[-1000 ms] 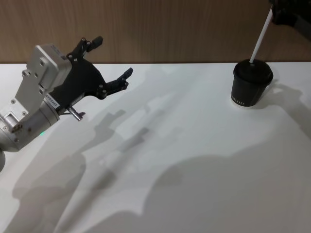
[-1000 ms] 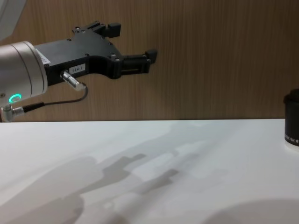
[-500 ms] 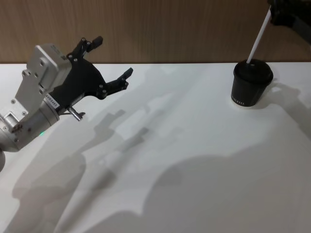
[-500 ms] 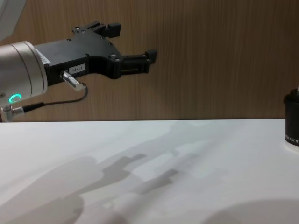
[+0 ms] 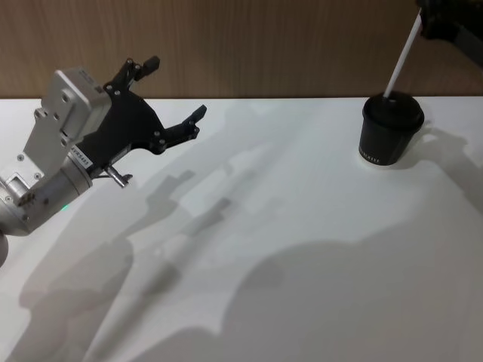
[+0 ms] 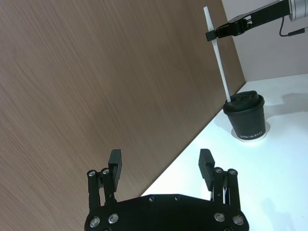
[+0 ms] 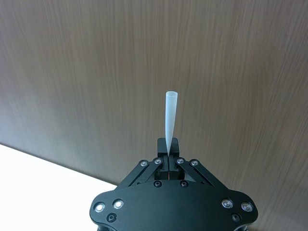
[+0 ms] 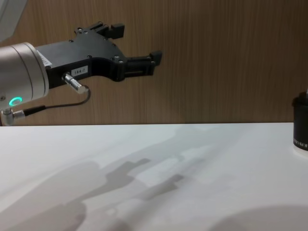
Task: Pick up the straw with one hand, pass it to the other hand, and insert it into the cup.
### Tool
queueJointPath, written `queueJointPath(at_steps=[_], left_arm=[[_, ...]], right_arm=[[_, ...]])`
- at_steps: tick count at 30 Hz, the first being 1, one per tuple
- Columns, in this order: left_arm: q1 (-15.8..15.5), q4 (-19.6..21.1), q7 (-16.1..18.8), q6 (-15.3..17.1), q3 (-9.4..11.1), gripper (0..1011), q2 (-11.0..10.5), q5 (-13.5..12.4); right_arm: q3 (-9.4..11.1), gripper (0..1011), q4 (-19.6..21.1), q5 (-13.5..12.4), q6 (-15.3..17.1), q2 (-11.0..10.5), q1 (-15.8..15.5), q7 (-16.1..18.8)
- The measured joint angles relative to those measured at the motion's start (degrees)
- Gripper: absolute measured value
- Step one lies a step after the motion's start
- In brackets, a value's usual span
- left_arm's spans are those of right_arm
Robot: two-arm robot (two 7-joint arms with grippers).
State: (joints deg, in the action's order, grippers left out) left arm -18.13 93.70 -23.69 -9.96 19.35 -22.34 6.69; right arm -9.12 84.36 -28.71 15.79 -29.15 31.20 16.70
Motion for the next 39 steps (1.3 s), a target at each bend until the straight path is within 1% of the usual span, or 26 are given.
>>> queueJointPath(at_steps=[18,39], left_arm=[[0.0,0.0,0.0,0.0,0.0,1003,0.0,0.0],[0.0,0.0,0.0,0.0,0.0,1003,0.0,0.0]], right_arm=[[0.4,6,1.3,0.1,0.7,-0.3,-0.1,0.2],[0.0,7,0.5,-0.7,1.1,-1.0,0.1,0.5]])
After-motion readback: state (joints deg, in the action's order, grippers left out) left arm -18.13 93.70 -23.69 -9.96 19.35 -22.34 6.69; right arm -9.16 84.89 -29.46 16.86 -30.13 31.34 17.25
